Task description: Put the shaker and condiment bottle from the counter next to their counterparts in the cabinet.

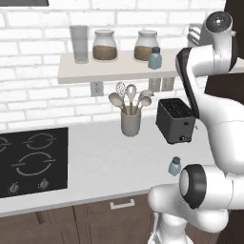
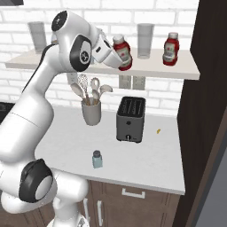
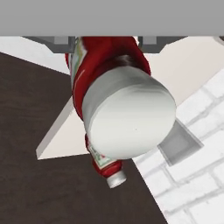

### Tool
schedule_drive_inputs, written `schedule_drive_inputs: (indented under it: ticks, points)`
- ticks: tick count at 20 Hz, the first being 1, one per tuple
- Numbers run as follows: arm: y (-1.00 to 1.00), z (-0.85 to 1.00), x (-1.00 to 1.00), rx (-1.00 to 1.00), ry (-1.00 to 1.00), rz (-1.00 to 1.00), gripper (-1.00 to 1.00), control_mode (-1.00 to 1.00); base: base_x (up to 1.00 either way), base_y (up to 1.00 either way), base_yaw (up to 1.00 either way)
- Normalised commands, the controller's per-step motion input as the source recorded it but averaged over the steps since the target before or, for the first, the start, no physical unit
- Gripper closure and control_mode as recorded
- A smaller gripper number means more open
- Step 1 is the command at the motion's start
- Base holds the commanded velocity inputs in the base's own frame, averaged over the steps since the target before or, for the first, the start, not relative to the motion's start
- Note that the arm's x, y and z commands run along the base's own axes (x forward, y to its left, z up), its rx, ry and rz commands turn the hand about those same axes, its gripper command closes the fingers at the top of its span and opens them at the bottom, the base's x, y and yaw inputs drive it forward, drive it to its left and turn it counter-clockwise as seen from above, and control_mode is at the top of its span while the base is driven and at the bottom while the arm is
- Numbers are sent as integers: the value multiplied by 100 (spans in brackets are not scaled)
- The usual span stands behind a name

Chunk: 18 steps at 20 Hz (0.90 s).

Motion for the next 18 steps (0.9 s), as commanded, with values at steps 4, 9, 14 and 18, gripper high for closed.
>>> schedule_drive_inputs:
  ticks: [4, 9, 14, 18]
  points:
    - [-23, 0, 32, 0, 0, 0, 100, -100, 0, 0, 0]
    - [-23, 0, 34, 0, 0, 0, 100, -100, 0, 0, 0]
    - [-21, 0, 35, 0, 0, 0, 100, -100, 0, 0, 0]
    - [-16, 0, 33, 0, 0, 0, 100, -100, 0, 0, 0]
